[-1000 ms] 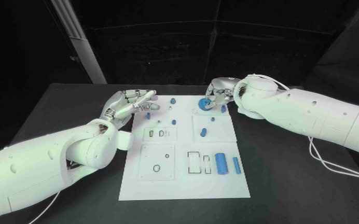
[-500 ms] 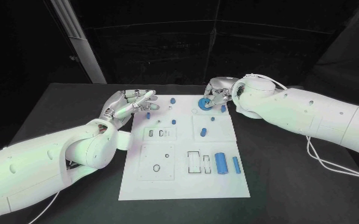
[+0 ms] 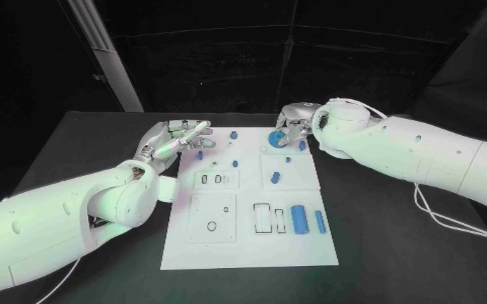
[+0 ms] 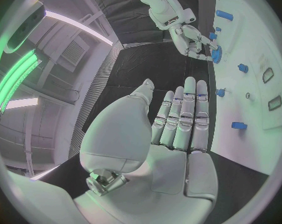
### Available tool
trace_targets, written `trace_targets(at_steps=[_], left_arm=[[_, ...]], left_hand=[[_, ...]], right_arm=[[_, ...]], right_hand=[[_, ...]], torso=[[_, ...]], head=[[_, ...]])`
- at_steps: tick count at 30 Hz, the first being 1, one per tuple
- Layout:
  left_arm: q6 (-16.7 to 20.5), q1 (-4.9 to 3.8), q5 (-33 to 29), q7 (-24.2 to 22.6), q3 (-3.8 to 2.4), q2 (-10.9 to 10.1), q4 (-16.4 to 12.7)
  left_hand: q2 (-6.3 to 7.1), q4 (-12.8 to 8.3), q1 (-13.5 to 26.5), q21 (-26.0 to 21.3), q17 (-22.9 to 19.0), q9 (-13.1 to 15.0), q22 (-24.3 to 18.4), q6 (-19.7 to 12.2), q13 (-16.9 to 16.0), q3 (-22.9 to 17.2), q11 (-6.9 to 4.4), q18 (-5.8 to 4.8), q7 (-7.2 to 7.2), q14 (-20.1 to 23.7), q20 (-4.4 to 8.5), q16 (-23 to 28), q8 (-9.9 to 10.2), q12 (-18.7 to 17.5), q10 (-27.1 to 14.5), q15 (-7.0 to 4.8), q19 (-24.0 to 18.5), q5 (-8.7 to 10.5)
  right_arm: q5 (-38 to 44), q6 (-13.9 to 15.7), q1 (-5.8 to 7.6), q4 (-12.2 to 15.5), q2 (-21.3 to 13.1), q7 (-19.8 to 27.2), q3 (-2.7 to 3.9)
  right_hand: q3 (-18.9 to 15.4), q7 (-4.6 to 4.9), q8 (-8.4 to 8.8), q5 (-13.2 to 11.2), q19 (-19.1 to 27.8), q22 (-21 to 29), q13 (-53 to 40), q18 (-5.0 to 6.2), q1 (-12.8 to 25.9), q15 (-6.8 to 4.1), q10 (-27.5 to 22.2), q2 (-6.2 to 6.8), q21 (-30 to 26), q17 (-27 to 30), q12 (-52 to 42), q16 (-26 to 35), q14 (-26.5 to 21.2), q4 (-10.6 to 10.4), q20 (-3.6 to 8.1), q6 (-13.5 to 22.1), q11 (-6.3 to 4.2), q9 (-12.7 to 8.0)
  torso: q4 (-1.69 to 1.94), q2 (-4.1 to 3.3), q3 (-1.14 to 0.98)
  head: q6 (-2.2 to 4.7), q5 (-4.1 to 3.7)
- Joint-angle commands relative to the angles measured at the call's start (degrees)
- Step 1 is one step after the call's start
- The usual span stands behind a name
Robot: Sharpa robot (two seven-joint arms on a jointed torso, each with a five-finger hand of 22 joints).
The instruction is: Assemble the parts on the task board
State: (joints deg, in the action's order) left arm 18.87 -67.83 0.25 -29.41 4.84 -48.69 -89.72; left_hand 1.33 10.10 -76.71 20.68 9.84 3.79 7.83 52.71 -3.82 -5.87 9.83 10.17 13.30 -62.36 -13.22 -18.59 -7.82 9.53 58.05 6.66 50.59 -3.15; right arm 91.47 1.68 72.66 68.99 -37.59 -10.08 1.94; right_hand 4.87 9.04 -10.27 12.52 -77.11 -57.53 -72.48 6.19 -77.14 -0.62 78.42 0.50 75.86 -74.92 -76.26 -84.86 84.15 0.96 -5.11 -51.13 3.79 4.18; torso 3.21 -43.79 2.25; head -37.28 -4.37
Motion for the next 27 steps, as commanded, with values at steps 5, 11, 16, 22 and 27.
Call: trace_targets(at_steps=[5, 11, 16, 22, 27], left_arm=[[-1.0, -0.06, 0.5, 0.2, 0.01, 0.0, 0.0], [-0.9, -0.06, 0.5, 0.2, 0.01, 0.0, -0.1], [-0.9, -0.07, 0.5, 0.1, 0.01, -0.1, -0.1], [-0.9, -0.07, 0.5, 0.1, 0.01, -0.2, -0.1], [-0.8, -0.08, 0.5, 0.1, 0.01, -0.3, -0.2]], left_hand=[[-0.65, -0.3, 0.1, 0.0, 0.0, 0.0, -0.1, -0.1, 0.0, -0.1, 0.1, 0.34, 0.08, -0.1, 0.04, 0.0, 0.3, -0.2, -0.2, 0.09, 0.4, 0.11], [-0.65, -0.3, 0.1, 0.0, 0.0, 0.0, -0.1, -0.1, 0.0, -0.1, 0.1, 0.34, 0.08, -0.1, 0.04, 0.0, 0.3, -0.2, -0.2, 0.09, 0.4, 0.11], [-0.65, -0.3, 0.1, 0.0, 0.0, 0.0, -0.1, -0.1, 0.0, -0.1, 0.1, 0.34, 0.08, -0.1, 0.04, 0.0, 0.3, -0.2, -0.2, 0.09, 0.4, 0.11], [-0.65, -0.3, 0.1, 0.0, 0.0, 0.0, -0.1, -0.1, 0.0, -0.1, 0.1, 0.34, 0.08, -0.1, 0.04, 0.0, 0.3, -0.2, -0.2, 0.09, 0.4, 0.11], [-0.76, -0.3, 0.1, -0.1, 0.1, 0.0, -0.1, -0.1, 0.0, -0.1, 0.09, 0.35, 0.06, -0.1, 0.04, 0.0, 0.3, -0.3, -0.2, 0.08, 0.4, 0.11]], right_arm=[[0.7, -2.9, -0.19, -0.5, 0.3, -0.6, -0.16], [0.9, 2.3, -0.24, -0.4, 0.3, -0.7, -0.16], [1.4, 6.8, -0.26, 0.2, 0.2, -0.2, -0.15], [1.6, 11.0, -0.27, 2.9, -0.5, -0.8, -0.14], [1.7, 13.3, -0.25, 6.4, -1.0, -3.1, -0.13]], right_hand=[[0.4, -0.1, -0.3, -0.1, -0.3, -0.2, -0.2, -0.44, 1.3, -0.08, 0.3, 0.11, 0.4, -3.6, -0.3, -0.2, 3.6, -0.7, -0.17, -0.7, 0.02, -0.1], [3.9, -0.95, -1.26, 0.2, -0.6, -1.1, -1.3, -0.55, 0.3, -0.63, 1.0, -3.01, 0.9, -4.0, -1.0, -0.4, 3.7, -0.5, 0.2, -4.0, -0.75, 0.1], [6.0, -1.51, -1.3, 0.0, -1.1, -2.2, -2.0, -0.74, 0.1, -1.06, 1.5, -3.26, 1.5, -4.4, -1.4, -0.5, 3.8, 0.1, 0.63, -5.9, -1.23, 0.1], [7.0, -1.58, -0.7, 0.2, -1.3, -2.7, -2.2, -0.84, 1.1, -1.2, 1.7, -2.53, 1.8, -4.6, -1.5, -0.6, 3.8, 0.0, 0.84, -6.4, -1.33, 0.0], [7.4, -1.52, -0.14, 0.1, -1.3, -2.9, -2.2, -0.87, 2.2, -1.17, 1.7, -1.93, 1.8, -4.7, -1.4, -0.7, 3.8, -0.4, 0.83, -6.4, -1.28, -0.1]], torso=[[0.05, -0.02, 0.02], [0.01, 0.02, 0.04], [0.09, 0.0, 0.07], [0.05, 0.02, 0.08], [-0.02, -0.02, 0.09]], head=[[-0.09, -0.05], [-0.12, 0.04], [-0.05, 0.03], [0.25, 0.31], [0.97, 0.7]])
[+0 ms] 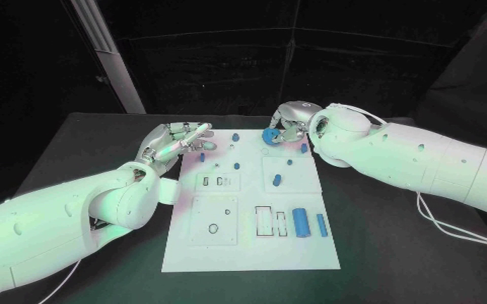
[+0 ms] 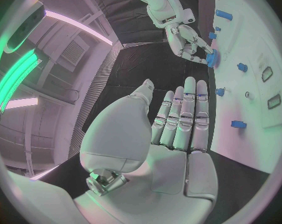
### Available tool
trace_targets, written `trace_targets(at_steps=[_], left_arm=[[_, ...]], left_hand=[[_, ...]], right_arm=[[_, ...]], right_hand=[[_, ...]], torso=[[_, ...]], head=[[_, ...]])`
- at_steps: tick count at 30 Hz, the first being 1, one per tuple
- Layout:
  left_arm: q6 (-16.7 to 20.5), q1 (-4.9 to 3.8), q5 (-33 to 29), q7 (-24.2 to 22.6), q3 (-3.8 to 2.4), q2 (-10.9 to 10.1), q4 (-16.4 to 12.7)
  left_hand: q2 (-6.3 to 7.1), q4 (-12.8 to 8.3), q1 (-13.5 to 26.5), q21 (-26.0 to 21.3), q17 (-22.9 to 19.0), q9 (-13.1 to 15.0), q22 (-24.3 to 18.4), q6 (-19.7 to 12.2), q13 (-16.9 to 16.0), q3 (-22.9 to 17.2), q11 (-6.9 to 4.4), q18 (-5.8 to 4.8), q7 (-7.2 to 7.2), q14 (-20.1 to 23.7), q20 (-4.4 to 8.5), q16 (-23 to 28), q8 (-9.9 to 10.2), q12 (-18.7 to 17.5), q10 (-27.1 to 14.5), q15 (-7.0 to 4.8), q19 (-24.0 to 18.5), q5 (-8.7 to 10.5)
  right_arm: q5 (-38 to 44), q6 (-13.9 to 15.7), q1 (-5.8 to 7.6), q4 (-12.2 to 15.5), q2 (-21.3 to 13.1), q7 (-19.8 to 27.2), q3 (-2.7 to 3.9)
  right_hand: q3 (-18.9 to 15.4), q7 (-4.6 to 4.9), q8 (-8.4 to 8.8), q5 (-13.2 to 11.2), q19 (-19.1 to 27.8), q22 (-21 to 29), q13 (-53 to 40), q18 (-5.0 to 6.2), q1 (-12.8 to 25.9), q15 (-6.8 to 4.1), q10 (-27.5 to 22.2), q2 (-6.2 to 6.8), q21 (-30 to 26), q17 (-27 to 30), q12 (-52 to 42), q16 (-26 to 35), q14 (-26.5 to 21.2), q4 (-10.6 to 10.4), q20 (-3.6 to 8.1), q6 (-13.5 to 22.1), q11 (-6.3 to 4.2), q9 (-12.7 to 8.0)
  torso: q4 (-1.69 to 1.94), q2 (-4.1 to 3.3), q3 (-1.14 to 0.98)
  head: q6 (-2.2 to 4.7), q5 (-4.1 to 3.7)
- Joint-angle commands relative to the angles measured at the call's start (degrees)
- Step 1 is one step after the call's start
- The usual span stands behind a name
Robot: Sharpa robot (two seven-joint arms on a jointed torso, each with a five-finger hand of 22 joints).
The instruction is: Assemble the parts on the task board
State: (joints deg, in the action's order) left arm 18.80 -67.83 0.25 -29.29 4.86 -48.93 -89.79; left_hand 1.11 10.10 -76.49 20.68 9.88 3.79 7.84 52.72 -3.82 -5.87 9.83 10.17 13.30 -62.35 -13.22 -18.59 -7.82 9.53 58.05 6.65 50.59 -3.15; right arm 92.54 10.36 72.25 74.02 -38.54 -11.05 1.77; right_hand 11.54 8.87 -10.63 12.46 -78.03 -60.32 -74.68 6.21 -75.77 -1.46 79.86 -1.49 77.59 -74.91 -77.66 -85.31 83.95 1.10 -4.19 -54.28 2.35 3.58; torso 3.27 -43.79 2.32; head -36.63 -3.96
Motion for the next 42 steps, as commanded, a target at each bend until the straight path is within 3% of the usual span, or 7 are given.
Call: trace_targets(at_steps=[1, 11, 15, 22, 27, 33, 42], left_arm=[[-0.7, -0.09, 0.5, 0.0, -0.01, 0.0, -0.2], [-0.6, -0.1, 0.4, -0.1, -0.01, -0.1, -0.2], [-0.7, -0.1, 0.0, -0.2, -0.01, -0.2, -0.2], [-0.7, -0.11, -0.2, -0.3, -0.02, -0.5, 0.0], [-0.8, -0.11, -0.2, -0.4, -0.02, -0.5, 0.1], [-1.0, -0.11, -0.2, -0.5, -0.02, -0.5, 0.1], [-1.0, -0.22, -0.2, -0.5, -0.03, -0.7, -0.1]], left_hand=[[-0.55, -0.3, -0.1, -0.1, 0.0, 0.0, -0.1, -0.1, 0.0, -0.1, 0.09, 0.35, 0.06, -0.1, 0.04, 0.0, 0.3, -0.3, -0.2, 0.08, 0.4, 0.11], [-0.57, -0.4, -0.1, -0.1, 0.1, 0.0, -0.1, -0.1, 0.0, -0.1, 0.08, 0.35, 0.05, -0.1, 0.05, 0.0, 0.3, -0.3, -0.2, 0.07, 0.4, 0.12], [-0.57, -0.4, -0.1, -0.1, 0.1, 0.0, -0.1, -0.1, 0.0, -0.1, 0.08, 0.35, 0.05, -0.1, 0.05, 0.0, 0.3, -0.3, -0.2, 0.07, 0.4, 0.12], [-0.58, -0.4, -0.1, -0.1, 0.1, 0.0, -0.1, -0.1, 0.0, -0.1, 0.07, 0.35, 0.04, -0.1, 0.05, 0.0, 0.3, -0.3, -0.2, 0.07, 0.4, 0.12], [-0.58, -0.4, -0.1, -0.1, 0.1, 0.0, -0.1, -0.1, 0.0, -0.1, 0.07, 0.35, 0.04, -0.1, 0.05, 0.0, 0.3, -0.3, -0.2, 0.07, 0.4, 0.12], [-0.58, -0.4, -0.1, -0.1, 0.1, 0.0, -0.1, -0.1, 0.0, -0.1, 0.07, 0.35, 0.04, -0.1, 0.05, 0.0, 0.3, -0.3, -0.2, 0.07, 0.4, 0.12], [-0.58, -0.4, -0.1, -0.1, 0.1, 0.0, -0.1, -0.1, 0.0, -0.1, 0.07, 0.35, 0.04, -0.1, 0.05, 0.0, 0.3, -0.3, -0.2, 0.07, 0.4, 0.12]], right_arm=[[0.6, 4.9, 0.17, 2.0, 0.0, -2.4, 0.04], [2.1, 6.3, 0.17, 4.3, 3.6, -3.0, 0.0], [2.8, 5.6, 0.13, 3.7, 5.8, -3.1, -0.03], [3.3, 4.0, -0.49, 2.3, 8.6, -3.0, -0.06], [3.8, 2.7, -1.19, 0.9, 10.2, -2.9, -0.08], [5.2, 2.2, -1.7, -0.2, 11.2, -3.2, -0.13], [5.7, 2.3, -1.93, -1.4, 11.9, -3.0, -0.18]], right_hand=[[0.9, -1.35, 0.32, 0.2, -0.4, -0.1, 0.0, -0.89, 1.0, -0.32, 0.3, 0.2, 0.1, -4.7, 0.0, -0.2, 4.0, -0.6, -0.09, -3.3, 0.16, 0.5], [1.2, -1.37, 0.59, 0.4, -0.6, -0.6, -0.3, -0.98, 1.4, -0.33, 0.4, 0.61, 0.4, -4.8, -0.1, -0.2, 4.1, -0.6, -0.09, -3.4, 0.15, 0.4], [1.2, -1.37, 0.63, 0.4, -0.6, -0.7, -0.3, -0.99, 1.4, -0.33, 0.4, 0.68, 0.4, -4.8, -0.1, -0.2, 4.0, -0.6, -0.09, -3.5, 0.15, 0.4], [1.4, -1.36, 0.73, 0.4, -0.6, -0.8, -0.2, -1.0, 1.6, -0.33, 0.4, 0.73, 0.4, -4.8, -0.1, -0.2, 4.0, -0.7, -0.1, -3.5, 0.16, 0.4], [1.4, -1.34, 0.8, 0.5, -0.6, -0.8, -0.2, -1.01, 1.6, -0.33, 0.4, 0.76, 0.4, -4.7, 0.0, -0.2, 4.0, -0.7, -0.1, -3.5, 0.17, 0.4], [1.7, -1.24, 1.19, 0.5, -0.6, -0.8, -0.1, -1.01, 2.0, -0.28, 0.3, 1.09, 0.5, -4.7, 0.1, -0.2, 4.0, -0.8, -0.12, -3.3, 0.24, 0.3], [2.3, -0.79, 2.38, 0.3, -0.6, -1.0, 0.1, -1.04, 2.6, -0.02, 0.0, 2.1, 0.5, -4.7, 0.4, -0.2, 4.0, -0.8, -0.3, -2.3, 0.6, 0.2]], torso=[[-0.07, -0.02, 0.03], [0.07, -0.04, -0.04], [0.09, -0.11, -0.09], [-0.2, -0.08, -0.13], [-0.07, -0.09, -0.13], [0.06, -0.07, -0.04], [-0.18, -0.2, -0.07]], head=[[0.37, 0.38], [0.14, 0.95], [0.14, 0.99], [-0.35, 1.22], [-0.5, 1.18], [-0.64, 1.17], [-0.64, 1.43]])
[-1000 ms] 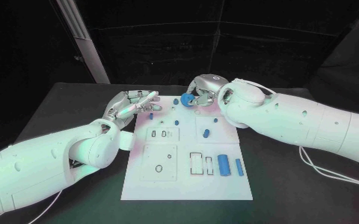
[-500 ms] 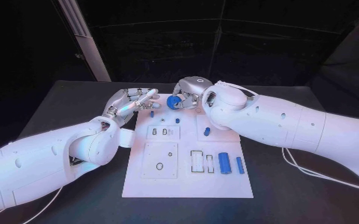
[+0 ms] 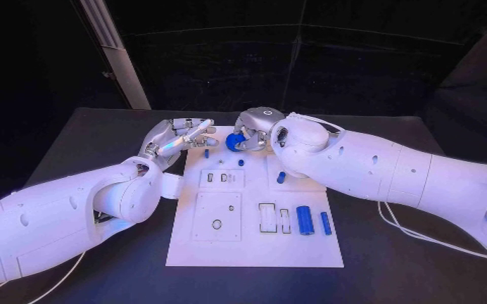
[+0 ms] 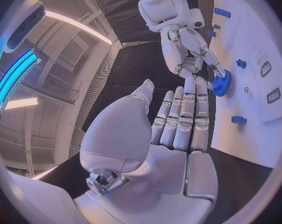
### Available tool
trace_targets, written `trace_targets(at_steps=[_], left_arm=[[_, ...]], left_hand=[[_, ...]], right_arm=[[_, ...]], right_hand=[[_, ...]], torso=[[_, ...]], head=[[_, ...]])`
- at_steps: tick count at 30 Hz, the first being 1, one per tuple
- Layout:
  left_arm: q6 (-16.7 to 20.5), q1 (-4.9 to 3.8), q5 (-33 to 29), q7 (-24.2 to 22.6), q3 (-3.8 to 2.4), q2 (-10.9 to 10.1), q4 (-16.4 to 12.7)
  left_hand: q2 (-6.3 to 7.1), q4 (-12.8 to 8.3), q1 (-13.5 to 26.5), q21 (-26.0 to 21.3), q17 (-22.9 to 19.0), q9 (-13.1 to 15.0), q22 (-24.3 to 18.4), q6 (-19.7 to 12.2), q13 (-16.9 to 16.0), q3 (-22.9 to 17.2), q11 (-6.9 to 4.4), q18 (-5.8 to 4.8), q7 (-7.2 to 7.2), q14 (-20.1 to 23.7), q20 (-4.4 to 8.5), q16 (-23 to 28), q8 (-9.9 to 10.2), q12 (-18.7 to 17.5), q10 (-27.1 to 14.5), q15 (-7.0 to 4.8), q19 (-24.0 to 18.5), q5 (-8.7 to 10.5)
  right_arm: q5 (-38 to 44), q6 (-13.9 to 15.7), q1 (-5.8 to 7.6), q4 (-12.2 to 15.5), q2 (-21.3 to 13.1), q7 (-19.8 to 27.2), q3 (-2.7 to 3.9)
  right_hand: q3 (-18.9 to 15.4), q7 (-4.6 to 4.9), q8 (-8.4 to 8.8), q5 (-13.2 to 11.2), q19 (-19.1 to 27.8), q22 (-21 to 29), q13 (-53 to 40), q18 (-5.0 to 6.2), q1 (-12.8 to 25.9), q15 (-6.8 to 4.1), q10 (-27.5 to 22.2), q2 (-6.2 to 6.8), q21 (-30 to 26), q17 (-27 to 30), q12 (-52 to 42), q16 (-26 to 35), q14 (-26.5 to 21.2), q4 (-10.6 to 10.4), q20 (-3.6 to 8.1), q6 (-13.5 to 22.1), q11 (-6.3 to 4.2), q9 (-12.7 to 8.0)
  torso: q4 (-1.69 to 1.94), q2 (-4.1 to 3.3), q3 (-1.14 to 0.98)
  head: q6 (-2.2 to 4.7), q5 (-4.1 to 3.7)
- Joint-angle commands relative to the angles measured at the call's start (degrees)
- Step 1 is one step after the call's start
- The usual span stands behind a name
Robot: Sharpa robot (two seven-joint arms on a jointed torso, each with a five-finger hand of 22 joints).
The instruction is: Assemble the parts on the task board
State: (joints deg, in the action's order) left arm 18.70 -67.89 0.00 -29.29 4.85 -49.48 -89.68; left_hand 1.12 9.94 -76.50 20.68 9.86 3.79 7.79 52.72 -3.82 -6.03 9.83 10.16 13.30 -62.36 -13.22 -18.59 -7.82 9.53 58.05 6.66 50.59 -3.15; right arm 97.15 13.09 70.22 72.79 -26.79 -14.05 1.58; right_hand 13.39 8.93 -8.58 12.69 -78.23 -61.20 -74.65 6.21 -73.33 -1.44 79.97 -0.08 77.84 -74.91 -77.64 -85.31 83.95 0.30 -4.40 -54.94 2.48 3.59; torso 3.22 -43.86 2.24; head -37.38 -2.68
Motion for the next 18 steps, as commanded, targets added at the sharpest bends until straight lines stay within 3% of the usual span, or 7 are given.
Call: trace_targets(at_steps=[1, 18], left_arm=[[-0.9, -0.18, 0.0, -0.5, -0.02, -0.2, -0.2], [-0.9, -0.28, 0.0, -0.5, -0.02, 0.0, -0.2]], left_hand=[[-0.58, -0.2, -0.1, -0.1, 0.1, 0.0, -0.1, -0.1, 0.0, 0.0, 0.07, 0.36, 0.04, -0.1, 0.05, 0.0, 0.3, -0.3, -0.2, 0.07, 0.4, 0.12], [-0.59, -0.2, -0.1, -0.1, 0.1, 0.0, -0.1, -0.1, 0.0, 0.0, 0.06, 0.36, 0.02, -0.1, 0.05, 0.0, 0.3, -0.3, -0.1, 0.06, 0.4, 0.12]], right_arm=[[1.1, -0.4, 0.09, -0.3, 0.2, 0.0, 0.01], [1.1, -3.0, 0.06, -2.1, 1.1, -0.6, -0.01]], right_hand=[[0.5, -0.78, 0.47, -0.1, -0.4, -0.1, 0.1, -1.05, 0.2, 0.0, -0.1, 0.83, 0.3, -4.7, 0.5, -0.2, 4.0, 0.0, -0.13, -1.6, 0.53, 0.2], [-0.5, 0.38, 3.51, -2.7, -0.1, 0.0, 2.3, -1.01, 2.2, 0.99, -2.0, 3.15, 0.3, -4.9, 2.7, -0.2, 4.0, -0.8, -1.02, 2.3, 1.66, 0.2]], torso=[[-0.13, -0.16, 0.0], [-0.16, 0.03, -0.07]], head=[[0.0, 0.12], [-0.33, 0.15]])
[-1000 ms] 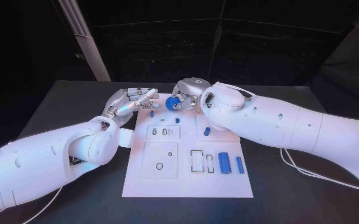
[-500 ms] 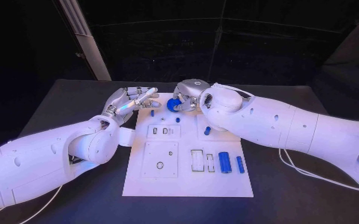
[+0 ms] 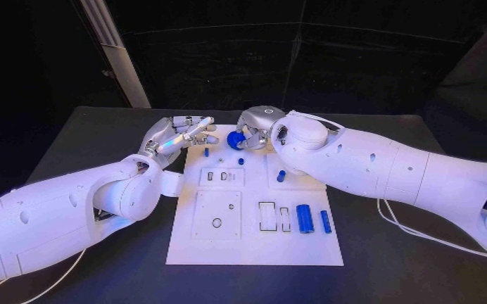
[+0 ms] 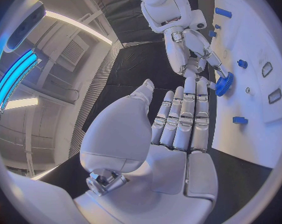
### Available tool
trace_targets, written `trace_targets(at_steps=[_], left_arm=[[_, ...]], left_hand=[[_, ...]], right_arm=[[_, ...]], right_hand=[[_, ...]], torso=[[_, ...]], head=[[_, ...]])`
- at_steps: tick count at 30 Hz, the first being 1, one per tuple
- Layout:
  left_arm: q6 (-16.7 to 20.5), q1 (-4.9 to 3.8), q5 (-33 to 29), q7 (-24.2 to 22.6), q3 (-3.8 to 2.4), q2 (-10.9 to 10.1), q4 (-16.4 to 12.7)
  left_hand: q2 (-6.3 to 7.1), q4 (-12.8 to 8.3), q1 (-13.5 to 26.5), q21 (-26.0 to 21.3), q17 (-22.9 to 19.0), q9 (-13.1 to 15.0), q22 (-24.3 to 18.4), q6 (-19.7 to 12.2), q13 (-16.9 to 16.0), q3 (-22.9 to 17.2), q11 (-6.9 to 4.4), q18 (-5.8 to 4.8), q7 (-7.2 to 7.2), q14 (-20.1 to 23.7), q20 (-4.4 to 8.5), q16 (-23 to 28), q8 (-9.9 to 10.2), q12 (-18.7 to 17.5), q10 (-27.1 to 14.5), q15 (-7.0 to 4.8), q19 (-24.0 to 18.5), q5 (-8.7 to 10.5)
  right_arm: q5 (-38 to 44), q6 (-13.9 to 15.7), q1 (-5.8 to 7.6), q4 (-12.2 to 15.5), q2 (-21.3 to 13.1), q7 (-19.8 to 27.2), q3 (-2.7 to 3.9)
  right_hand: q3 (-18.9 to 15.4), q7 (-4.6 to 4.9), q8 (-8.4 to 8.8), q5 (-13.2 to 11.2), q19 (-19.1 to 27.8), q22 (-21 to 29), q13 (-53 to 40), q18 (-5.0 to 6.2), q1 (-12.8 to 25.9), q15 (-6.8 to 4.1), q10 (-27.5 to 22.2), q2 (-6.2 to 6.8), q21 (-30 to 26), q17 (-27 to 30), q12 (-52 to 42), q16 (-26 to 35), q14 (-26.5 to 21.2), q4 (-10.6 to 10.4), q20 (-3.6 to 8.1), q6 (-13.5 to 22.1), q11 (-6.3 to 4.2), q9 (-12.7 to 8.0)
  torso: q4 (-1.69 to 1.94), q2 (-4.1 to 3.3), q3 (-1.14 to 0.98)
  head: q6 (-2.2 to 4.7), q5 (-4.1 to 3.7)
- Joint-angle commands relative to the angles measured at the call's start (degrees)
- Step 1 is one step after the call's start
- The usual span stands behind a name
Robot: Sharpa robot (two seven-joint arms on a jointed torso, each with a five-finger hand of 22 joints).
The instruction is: Assemble the parts on the task board
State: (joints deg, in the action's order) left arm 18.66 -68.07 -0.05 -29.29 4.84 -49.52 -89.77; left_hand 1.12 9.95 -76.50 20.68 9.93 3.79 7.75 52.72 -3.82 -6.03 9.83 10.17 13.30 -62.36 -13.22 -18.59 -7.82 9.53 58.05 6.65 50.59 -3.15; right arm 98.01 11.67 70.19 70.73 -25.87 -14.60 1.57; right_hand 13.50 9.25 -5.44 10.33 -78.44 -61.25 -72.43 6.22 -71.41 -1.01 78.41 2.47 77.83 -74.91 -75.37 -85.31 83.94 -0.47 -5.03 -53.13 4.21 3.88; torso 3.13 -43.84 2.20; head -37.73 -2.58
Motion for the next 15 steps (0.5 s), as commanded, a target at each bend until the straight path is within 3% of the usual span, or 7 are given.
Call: trace_targets(at_steps=[1, 7, 15], left_arm=[[-0.8, -0.1, 0.1, -0.5, -0.01, 0.1, -0.1], [-0.8, -0.1, 0.1, -0.4, -0.01, 0.2, -0.1], [-0.8, -0.1, 0.1, -0.4, -0.01, 0.2, -0.1]], left_hand=[[-0.59, -0.2, -0.1, -0.1, 0.0, 0.0, -0.1, -0.1, 0.0, 0.0, 0.06, 0.36, 0.01, -0.1, 0.05, 0.0, 0.3, -0.3, -0.1, 0.06, 0.4, 0.12], [-0.59, -0.2, -0.1, -0.1, 0.0, 0.0, -0.1, -0.1, 0.0, 0.0, 0.06, 0.36, 0.01, -0.1, 0.05, 0.0, 0.3, -0.3, -0.1, 0.06, 0.4, 0.12], [-0.59, -0.2, -0.1, -0.1, 0.0, 0.0, -0.1, -0.1, 0.0, 0.0, 0.06, 0.36, 0.01, -0.1, 0.05, 0.0, 0.3, -0.3, -0.1, 0.06, 0.4, 0.12]], right_arm=[[0.0, -1.6, 0.08, 0.0, 0.2, 0.0, 0.0], [-0.7, -2.0, 0.07, -0.2, 0.6, 0.1, 0.0], [-1.6, -2.5, 0.06, -0.3, 0.7, 0.3, 0.0]], right_hand=[[-0.9, 0.1, 0.54, -0.4, 0.1, 0.1, 0.1, -1.01, 0.6, 0.62, -0.5, 0.84, 0.3, -4.9, 0.4, -0.2, 4.0, -0.2, -0.44, 0.8, -0.01, -0.1], [-3.3, 0.4, 1.59, -2.8, 0.2, 0.2, 0.3, -0.98, 2.1, 0.93, -0.7, 1.43, 0.2, -5.1, 0.6, -0.2, 4.0, -1.7, -0.78, 2.7, 0.33, 0.0], [-4.0, 0.45, 1.45, -3.1, 0.2, 0.2, 0.1, -0.97, 2.4, 1.0, -0.6, 1.19, 0.2, -5.1, 0.5, -0.2, 4.0, -2.3, -0.87, 2.6, 0.39, 0.1]], torso=[[-0.06, 0.01, -0.03], [0.02, 0.02, 0.01], [-0.01, 0.04, 0.04]], head=[[0.04, 0.05], [-0.15, -0.01], [-0.27, 0.01]])
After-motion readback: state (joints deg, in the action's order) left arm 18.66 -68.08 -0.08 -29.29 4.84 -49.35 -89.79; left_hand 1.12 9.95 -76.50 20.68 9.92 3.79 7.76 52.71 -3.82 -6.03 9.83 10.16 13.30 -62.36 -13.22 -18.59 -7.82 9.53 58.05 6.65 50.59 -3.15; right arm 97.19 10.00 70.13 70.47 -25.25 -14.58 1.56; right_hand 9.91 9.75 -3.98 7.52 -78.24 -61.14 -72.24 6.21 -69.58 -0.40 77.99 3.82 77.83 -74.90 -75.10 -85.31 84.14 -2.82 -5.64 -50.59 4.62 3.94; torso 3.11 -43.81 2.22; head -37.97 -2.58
